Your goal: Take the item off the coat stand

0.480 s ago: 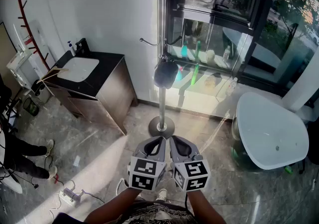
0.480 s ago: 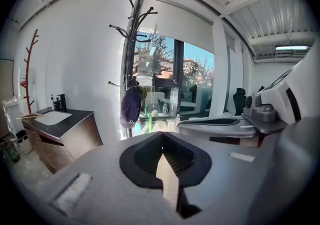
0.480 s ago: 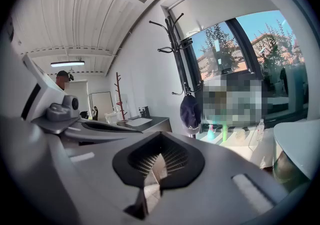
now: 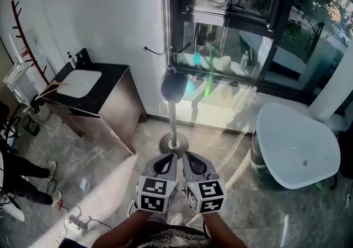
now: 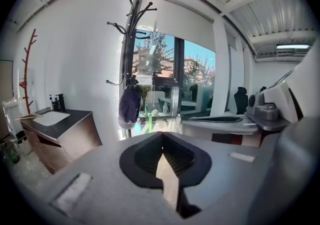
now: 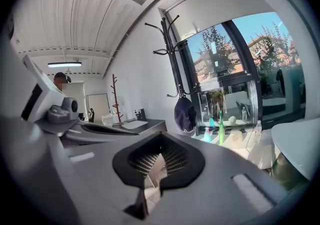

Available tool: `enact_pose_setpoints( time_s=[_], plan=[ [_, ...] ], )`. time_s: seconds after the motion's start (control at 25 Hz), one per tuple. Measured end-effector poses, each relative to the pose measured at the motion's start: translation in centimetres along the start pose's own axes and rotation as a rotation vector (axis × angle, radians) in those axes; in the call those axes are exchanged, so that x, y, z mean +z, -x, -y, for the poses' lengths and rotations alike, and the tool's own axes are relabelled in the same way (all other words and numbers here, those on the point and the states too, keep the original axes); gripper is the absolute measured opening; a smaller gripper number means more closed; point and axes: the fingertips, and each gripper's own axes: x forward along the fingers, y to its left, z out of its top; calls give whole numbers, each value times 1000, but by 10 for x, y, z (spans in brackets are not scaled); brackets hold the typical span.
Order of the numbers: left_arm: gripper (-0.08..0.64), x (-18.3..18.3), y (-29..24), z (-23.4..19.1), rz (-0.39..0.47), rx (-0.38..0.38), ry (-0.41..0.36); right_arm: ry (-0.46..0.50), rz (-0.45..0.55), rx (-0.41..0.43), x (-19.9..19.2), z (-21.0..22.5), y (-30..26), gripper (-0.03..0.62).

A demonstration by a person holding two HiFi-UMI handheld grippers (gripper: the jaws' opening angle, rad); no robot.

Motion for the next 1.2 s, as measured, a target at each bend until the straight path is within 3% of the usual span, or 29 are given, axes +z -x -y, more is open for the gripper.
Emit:
enact_pose_setpoints(
  time_s=[0.92, 1.0, 1.2],
  plan=[
    [0, 50, -122, -91, 4, -22, 32, 80, -76, -43, 30, 60, -137, 5],
    [2, 51, -131, -100, 3, -24, 34, 84, -79, -39, 32, 65, -150, 48],
    [1, 54, -150, -120, 1, -33, 53, 82, -102, -56, 34, 74, -181, 51]
  ],
)
